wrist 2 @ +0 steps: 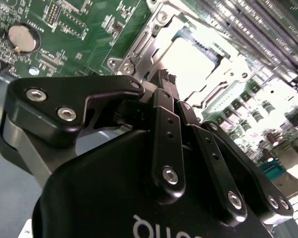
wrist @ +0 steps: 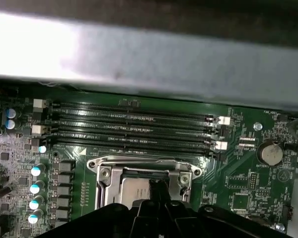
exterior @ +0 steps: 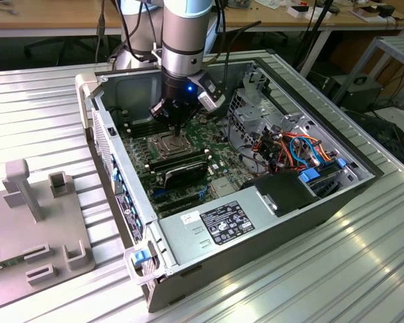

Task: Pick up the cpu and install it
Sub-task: 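Install the first cpu locking lever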

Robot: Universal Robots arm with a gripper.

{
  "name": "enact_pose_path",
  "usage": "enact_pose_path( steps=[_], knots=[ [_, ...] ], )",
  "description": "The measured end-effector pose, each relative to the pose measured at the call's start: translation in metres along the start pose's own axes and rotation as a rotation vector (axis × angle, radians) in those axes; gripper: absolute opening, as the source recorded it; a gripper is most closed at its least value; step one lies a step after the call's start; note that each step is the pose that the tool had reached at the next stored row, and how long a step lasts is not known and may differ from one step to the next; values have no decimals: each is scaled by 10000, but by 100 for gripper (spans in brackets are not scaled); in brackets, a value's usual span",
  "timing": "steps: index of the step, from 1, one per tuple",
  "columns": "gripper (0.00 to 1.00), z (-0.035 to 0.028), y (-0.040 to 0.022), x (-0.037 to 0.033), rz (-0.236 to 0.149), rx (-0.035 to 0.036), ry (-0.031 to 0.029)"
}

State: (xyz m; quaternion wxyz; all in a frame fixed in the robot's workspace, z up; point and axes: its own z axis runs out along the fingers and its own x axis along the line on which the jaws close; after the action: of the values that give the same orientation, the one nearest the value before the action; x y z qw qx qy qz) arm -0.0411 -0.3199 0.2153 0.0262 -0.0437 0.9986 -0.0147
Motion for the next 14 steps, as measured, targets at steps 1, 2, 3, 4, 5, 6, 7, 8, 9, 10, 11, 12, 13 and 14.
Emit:
enact_pose_path(
  steps=[1, 2, 3, 4, 5, 6, 7, 8, 9, 10, 11, 12, 13, 14],
  knots=[
    [11, 0, -11, 6, 0, 0, 0],
    [11, 0, -29, 17, 2, 0, 0],
    [11, 0, -45, 28, 2, 0, 0],
    [11, 0, -56, 36, 2, 0, 0],
    [11, 0, -67, 44, 1, 0, 0],
    [11, -1, -77, 53, 0, 1, 1],
    [11, -1, -93, 65, -1, 0, 0],
    [11, -1, -107, 79, 1, 0, 0],
    [11, -1, -122, 96, 1, 0, -2],
    [11, -1, -133, 107, 1, 1, -2],
    [11, -1, -140, 114, 0, 0, -3],
    [11, -1, -142, 116, -1, 0, -5],
    [11, -2, -143, 116, -1, 1, -5],
    [11, -8, -146, 117, 1, 3, -4]
  ],
)
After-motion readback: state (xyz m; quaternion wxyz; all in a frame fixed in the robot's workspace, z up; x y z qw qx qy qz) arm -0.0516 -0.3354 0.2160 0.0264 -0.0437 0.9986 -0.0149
